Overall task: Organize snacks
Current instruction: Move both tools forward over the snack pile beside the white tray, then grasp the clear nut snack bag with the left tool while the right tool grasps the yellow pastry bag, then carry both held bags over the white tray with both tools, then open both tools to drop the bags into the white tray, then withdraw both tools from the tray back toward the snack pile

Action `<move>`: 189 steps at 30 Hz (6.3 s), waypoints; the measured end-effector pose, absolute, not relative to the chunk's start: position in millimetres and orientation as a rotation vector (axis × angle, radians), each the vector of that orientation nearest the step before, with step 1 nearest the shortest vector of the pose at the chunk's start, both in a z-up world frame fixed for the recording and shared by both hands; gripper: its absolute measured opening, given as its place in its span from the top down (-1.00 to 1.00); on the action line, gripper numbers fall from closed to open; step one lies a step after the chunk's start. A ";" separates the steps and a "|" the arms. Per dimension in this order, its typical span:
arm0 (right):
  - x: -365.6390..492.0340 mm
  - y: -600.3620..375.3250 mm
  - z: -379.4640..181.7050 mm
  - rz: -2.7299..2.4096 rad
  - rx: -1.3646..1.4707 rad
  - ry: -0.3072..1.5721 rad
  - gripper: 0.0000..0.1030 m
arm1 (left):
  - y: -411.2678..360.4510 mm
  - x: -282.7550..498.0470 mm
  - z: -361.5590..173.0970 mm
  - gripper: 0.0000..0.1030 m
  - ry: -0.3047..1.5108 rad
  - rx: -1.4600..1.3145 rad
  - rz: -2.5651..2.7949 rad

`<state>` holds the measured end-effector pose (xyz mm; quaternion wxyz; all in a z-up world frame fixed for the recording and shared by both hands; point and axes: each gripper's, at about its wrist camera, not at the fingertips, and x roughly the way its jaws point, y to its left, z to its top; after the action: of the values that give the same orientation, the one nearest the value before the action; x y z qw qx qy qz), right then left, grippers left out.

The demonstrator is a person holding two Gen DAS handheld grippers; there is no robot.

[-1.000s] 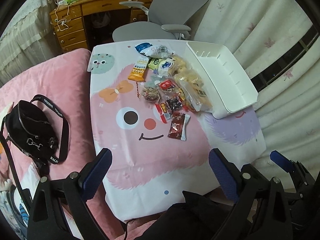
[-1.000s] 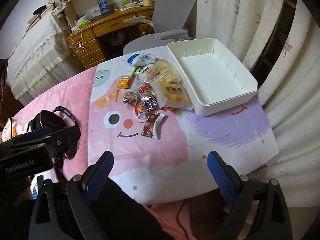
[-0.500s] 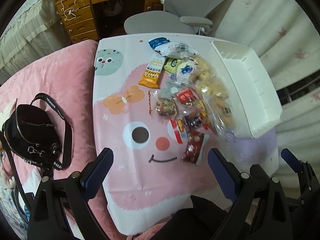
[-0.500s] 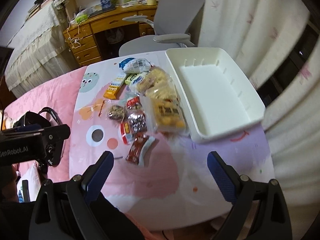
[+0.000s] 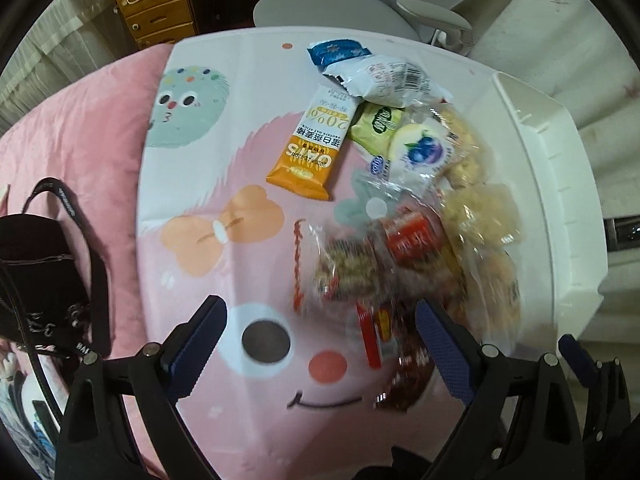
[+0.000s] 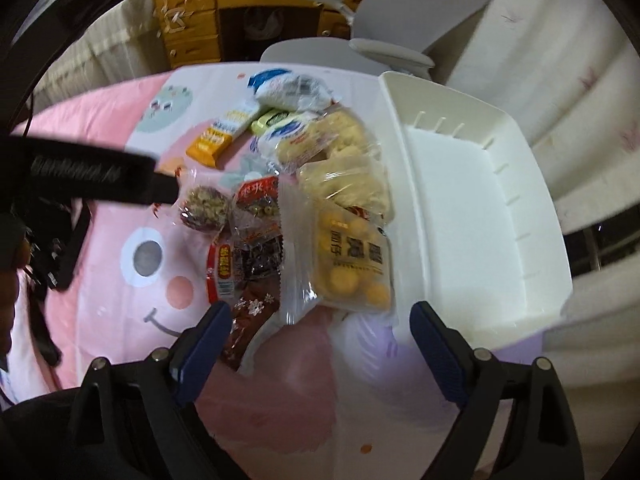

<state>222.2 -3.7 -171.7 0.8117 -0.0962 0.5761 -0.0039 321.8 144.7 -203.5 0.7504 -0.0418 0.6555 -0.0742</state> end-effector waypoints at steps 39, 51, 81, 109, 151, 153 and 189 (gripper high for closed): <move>255.8 9.9 -234.3 -0.078 -0.507 1.210 0.06 | 119.4 338.4 -263.9 0.38 1.431 -0.185 -0.227; 238.5 12.0 -215.2 -0.077 -0.483 1.221 0.28 | 140.2 316.2 -217.1 0.41 1.379 -0.182 -0.224; 94.7 16.5 -115.5 -0.119 -0.184 1.032 0.32 | 163.8 157.6 -107.6 0.40 1.157 -0.113 -0.430; 131.4 -163.3 -64.8 0.225 -0.100 0.879 0.32 | -15.6 184.5 -64.0 0.40 0.971 -0.191 -0.332; 204.2 -286.0 -111.5 0.319 0.026 1.132 0.09 | -115.8 204.8 -111.8 -0.38 1.095 -0.275 -0.226; 200.9 -280.9 -117.5 0.324 0.047 1.163 0.09 | -106.5 199.4 -114.4 -0.38 1.107 -0.280 -0.209; 100.2 -115.1 -176.5 0.048 0.461 1.338 -0.04 | 120.3 108.4 -146.2 -0.38 1.245 -0.035 -0.307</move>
<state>100.2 -115.1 -176.5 0.7597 0.2118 0.6144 0.0221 108.4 120.3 -146.2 0.8013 -0.0162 0.5806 -0.1432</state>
